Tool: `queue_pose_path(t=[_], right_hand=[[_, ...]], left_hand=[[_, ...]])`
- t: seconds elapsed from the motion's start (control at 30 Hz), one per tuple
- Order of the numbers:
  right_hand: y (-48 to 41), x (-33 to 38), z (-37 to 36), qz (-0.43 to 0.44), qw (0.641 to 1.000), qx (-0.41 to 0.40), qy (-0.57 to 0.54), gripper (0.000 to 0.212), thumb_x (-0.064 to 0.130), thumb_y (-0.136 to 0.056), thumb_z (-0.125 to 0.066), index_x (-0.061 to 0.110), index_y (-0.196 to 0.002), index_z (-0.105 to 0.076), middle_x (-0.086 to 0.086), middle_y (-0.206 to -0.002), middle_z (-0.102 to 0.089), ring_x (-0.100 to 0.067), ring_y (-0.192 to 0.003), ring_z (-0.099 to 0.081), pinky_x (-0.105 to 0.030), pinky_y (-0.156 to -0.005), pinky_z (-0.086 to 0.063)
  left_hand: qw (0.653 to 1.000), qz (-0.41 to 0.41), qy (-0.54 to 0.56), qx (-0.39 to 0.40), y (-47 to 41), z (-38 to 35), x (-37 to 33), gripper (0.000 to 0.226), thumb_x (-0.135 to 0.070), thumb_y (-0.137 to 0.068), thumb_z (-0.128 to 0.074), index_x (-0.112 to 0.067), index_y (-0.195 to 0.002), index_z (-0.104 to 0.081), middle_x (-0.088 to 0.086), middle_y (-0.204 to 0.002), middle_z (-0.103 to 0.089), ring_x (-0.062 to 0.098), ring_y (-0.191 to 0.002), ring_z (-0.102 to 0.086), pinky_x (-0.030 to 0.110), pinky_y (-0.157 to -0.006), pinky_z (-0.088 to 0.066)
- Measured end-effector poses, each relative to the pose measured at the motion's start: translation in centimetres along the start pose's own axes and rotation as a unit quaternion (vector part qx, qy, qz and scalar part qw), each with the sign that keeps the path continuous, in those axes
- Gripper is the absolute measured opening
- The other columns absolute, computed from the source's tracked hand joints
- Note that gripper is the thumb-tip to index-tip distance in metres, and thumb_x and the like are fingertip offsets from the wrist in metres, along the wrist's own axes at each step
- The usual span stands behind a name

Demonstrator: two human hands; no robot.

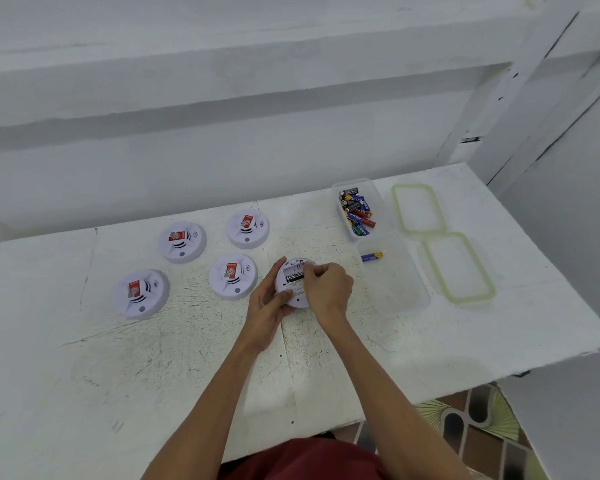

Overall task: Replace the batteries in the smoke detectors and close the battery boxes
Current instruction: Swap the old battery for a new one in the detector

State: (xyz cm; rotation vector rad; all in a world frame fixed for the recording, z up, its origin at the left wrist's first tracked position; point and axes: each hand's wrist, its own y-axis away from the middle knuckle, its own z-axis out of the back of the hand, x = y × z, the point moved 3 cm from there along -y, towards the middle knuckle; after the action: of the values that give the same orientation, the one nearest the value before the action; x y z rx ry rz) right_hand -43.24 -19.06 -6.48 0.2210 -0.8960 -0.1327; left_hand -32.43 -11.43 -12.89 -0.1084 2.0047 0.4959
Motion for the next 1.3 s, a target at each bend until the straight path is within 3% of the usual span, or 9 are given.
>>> queue_pose_path(t=[0.17, 0.27, 0.4, 0.5, 0.7, 0.87, 1.07, 1.2, 1.3], right_hand=[[0.2, 0.5, 0.1, 0.025, 0.999, -0.015, -0.014, 0.024, 0.032, -0.093, -0.062, 0.009, -0.096, -0.06, 0.0, -0.082, -0.061, -0.011, -0.074, -0.059, -0.016, -0.049, -0.038], [0.3, 0.7, 0.7, 0.067, 0.997, -0.008, -0.041, 0.02, 0.028, -0.092, -0.065, 0.013, -0.104, -0.059, 0.001, -0.083, -0.065, -0.013, -0.074, -0.064, -0.019, -0.055, -0.051], [0.0, 0.6, 1.8, 0.135, 0.99, 0.024, -0.043, 0.015, 0.018, -0.093, -0.063, 0.011, -0.104, -0.072, 0.001, -0.094, -0.073, 0.0, -0.074, -0.063, -0.002, -0.061, -0.045], [-0.6, -0.2, 4.0, 0.138, 0.987, 0.028, -0.078, 0.016, 0.015, -0.092, -0.065, 0.012, -0.105, -0.074, 0.005, -0.098, -0.074, 0.004, -0.08, -0.064, 0.001, -0.066, -0.044], [-2.3, -2.3, 10.4, 0.131, 0.983, -0.072, -0.107, 0.016, 0.009, -0.085, -0.068, 0.015, -0.098, -0.077, 0.007, -0.09, -0.074, 0.011, -0.078, -0.065, 0.002, -0.071, -0.041], [-4.2, -4.7, 13.7, 0.124, 0.983, -0.127, -0.055, 0.016, 0.003, -0.087, -0.065, 0.005, -0.101, -0.073, -0.001, -0.089, -0.072, -0.002, -0.074, -0.063, 0.005, -0.07, -0.036], [-5.8, -6.9, 12.3, 0.099, 0.99, -0.099, 0.0, 0.008, 0.011, -0.091, -0.065, 0.007, -0.095, -0.071, -0.004, -0.08, -0.071, -0.02, -0.076, -0.067, -0.007, -0.067, -0.039], [-5.9, -6.4, 11.2, 0.089, 0.991, -0.097, 0.02, 0.008, 0.013, -0.093, -0.064, 0.007, -0.089, -0.067, -0.006, -0.079, -0.068, -0.01, -0.068, -0.058, -0.013, -0.061, -0.042], [-6.1, -6.9, 10.2, 0.05, 0.993, -0.088, 0.062, 0.017, 0.02, -0.097, -0.059, 0.004, -0.095, -0.066, -0.008, -0.086, -0.067, -0.003, -0.069, -0.043, -0.018, -0.056, -0.03]], left_hand=[[1.0, 0.003, 0.03, -0.008, 0.1, -0.1, -0.2, 0.069, 0.003, -0.093, -0.056, -0.016, -0.158, -0.038, 0.01, -0.152, -0.056, 0.032, -0.137, -0.056, 0.053, -0.106, -0.053], [0.999, 0.011, 0.046, -0.009, 0.0, 0.0, -0.2, 0.067, 0.005, -0.094, -0.054, -0.014, -0.157, -0.039, 0.013, -0.152, -0.055, 0.033, -0.137, -0.056, 0.052, -0.104, -0.055], [0.999, 0.018, 0.04, -0.003, -0.1, 0.2, -0.2, 0.06, 0.01, -0.099, -0.049, -0.017, -0.152, -0.045, 0.011, -0.147, -0.06, 0.035, -0.135, -0.057, 0.057, -0.105, -0.052], [0.999, 0.025, 0.027, 0.002, -0.1, 0.2, -0.3, 0.064, 0.003, -0.094, -0.055, -0.016, -0.154, -0.042, 0.01, -0.146, -0.061, 0.035, -0.133, -0.059, 0.058, -0.103, -0.053], [0.999, 0.04, 0.022, 0.005, -0.3, 0.3, -0.1, 0.066, -0.001, -0.092, -0.06, -0.019, -0.154, -0.044, 0.008, -0.149, -0.059, 0.035, -0.136, -0.057, 0.059, -0.103, -0.052], [0.999, 0.045, 0.023, 0.003, -0.4, 0.4, 0.0, 0.067, -0.002, -0.092, -0.061, -0.019, -0.154, -0.044, 0.009, -0.151, -0.056, 0.035, -0.137, -0.056, 0.059, -0.103, -0.052], [0.999, 0.045, 0.015, 0.006, -0.4, 0.4, 0.0, 0.067, -0.004, -0.092, -0.061, -0.019, -0.155, -0.043, 0.008, -0.15, -0.058, 0.035, -0.136, -0.057, 0.062, -0.105, -0.049], [0.999, 0.047, 0.015, 0.002, -0.3, 0.4, 0.0, 0.068, -0.004, -0.091, -0.061, -0.019, -0.155, -0.043, 0.008, -0.15, -0.058, 0.034, -0.135, -0.058, 0.06, -0.104, -0.051], [0.999, 0.046, 0.017, 0.005, -0.4, 0.4, 0.0, 0.068, -0.003, -0.091, -0.061, -0.019, -0.154, -0.043, 0.008, -0.149, -0.059, 0.034, -0.135, -0.058, 0.061, -0.105, -0.05]])
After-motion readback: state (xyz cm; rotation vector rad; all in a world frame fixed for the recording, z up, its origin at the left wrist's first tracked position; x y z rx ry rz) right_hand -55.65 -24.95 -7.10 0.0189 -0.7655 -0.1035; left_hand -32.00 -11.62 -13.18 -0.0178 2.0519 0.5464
